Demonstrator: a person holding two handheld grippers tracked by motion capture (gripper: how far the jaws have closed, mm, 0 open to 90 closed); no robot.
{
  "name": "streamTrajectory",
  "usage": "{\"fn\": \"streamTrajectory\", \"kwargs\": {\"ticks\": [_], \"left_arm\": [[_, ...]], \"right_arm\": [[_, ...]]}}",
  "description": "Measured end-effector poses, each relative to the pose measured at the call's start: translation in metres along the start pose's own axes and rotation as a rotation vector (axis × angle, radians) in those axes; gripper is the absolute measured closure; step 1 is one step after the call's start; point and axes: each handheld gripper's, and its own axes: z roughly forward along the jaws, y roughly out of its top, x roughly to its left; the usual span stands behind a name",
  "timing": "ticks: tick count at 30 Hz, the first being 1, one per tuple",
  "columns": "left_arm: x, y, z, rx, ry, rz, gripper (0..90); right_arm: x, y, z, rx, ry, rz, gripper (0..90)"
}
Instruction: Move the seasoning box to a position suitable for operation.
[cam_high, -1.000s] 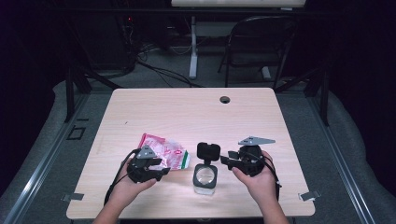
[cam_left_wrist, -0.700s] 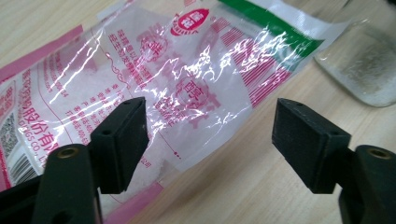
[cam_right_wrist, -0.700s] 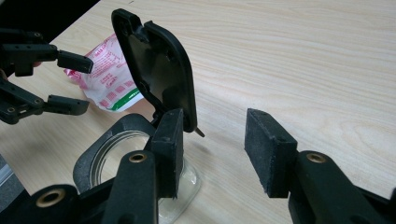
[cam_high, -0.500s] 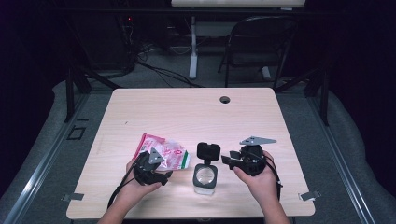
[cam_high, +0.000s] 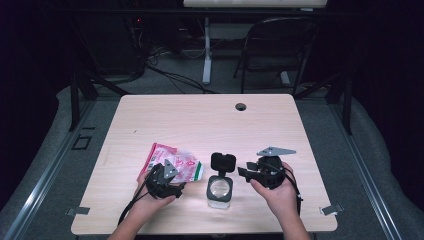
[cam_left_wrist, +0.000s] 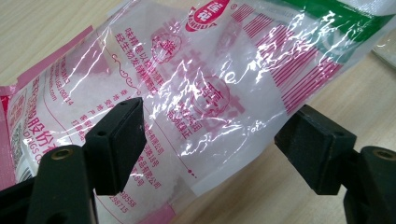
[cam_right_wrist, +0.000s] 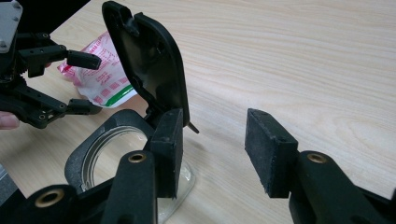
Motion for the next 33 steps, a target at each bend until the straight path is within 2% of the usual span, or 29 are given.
{"fn": "streamTrajectory", "kwargs": {"ticks": [11,14,17,21,28,33], "left_arm": [[-0.003,0.002,0.010,-0.010,0.036,0.026,27.3],[-0.001,0.001,0.012,-0.013,0.016,0.014,29.7],[0.001,0.001,0.014,-0.015,0.000,0.015,37.5],[0.001,0.000,0.018,-0.026,-0.009,0.010,43.1],[0.006,-0.001,0.023,-0.017,-0.032,-0.028,48.0],[0.013,-0.001,0.024,-0.017,-0.064,-0.099,51.8]], "right_arm": [[0.000,-0.001,0.000,0.001,-0.002,0.000,56.5],[0.000,-0.002,-0.001,0.001,-0.004,-0.001,56.4],[-0.001,-0.003,-0.001,0.004,-0.007,0.004,56.2],[-0.001,-0.004,-0.001,0.003,-0.007,0.004,56.2],[-0.003,-0.006,-0.003,0.004,-0.015,0.008,56.1],[-0.004,-0.007,-0.004,0.002,-0.018,0.016,55.8]]}}
